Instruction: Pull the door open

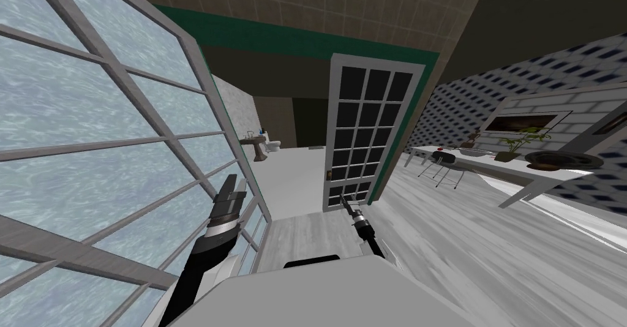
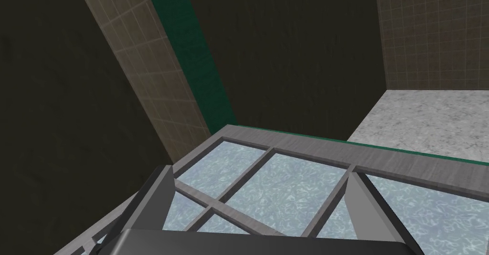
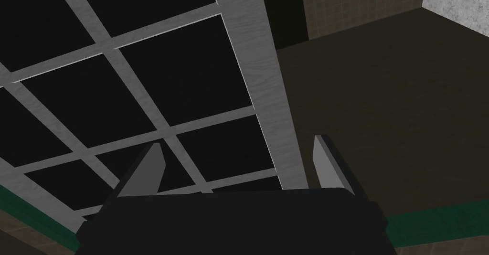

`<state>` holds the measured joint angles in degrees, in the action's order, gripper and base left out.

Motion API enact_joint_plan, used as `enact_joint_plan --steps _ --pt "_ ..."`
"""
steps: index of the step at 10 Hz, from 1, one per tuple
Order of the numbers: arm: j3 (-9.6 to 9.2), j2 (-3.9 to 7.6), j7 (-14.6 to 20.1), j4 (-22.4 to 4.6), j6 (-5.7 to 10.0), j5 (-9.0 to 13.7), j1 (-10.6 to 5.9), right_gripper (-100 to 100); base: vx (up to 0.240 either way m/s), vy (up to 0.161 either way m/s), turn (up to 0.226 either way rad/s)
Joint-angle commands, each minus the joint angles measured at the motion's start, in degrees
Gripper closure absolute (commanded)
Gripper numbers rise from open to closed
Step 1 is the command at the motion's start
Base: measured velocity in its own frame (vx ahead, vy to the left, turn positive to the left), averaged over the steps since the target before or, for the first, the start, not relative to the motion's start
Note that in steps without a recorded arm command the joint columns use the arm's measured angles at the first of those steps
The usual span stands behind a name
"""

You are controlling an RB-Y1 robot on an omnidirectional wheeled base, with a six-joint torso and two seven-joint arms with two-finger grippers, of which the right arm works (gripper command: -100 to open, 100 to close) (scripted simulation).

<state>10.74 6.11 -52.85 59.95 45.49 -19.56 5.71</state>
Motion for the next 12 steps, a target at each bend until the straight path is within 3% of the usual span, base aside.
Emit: enact_joint_plan --steps 1,6,9,12 --pt "0.44 0.17 -1.6 -2.2 0.72 -0.5 -0.81 -100 0.090 0.012 -0.011" --pt "1.54 0.23 -6.2 -8.0 2.35 -2.1 -3.00 -100 0.101 0.014 -0.011" --pt "2.45 0.25 -9.9 -12.8 3.70 -3.4 -4.81 -100 0.139 0.009 -0.014" --pt "2.90 0.24 -11.8 -15.2 4.36 -4.1 -5.69 -100 0.112 0.011 -0.008"
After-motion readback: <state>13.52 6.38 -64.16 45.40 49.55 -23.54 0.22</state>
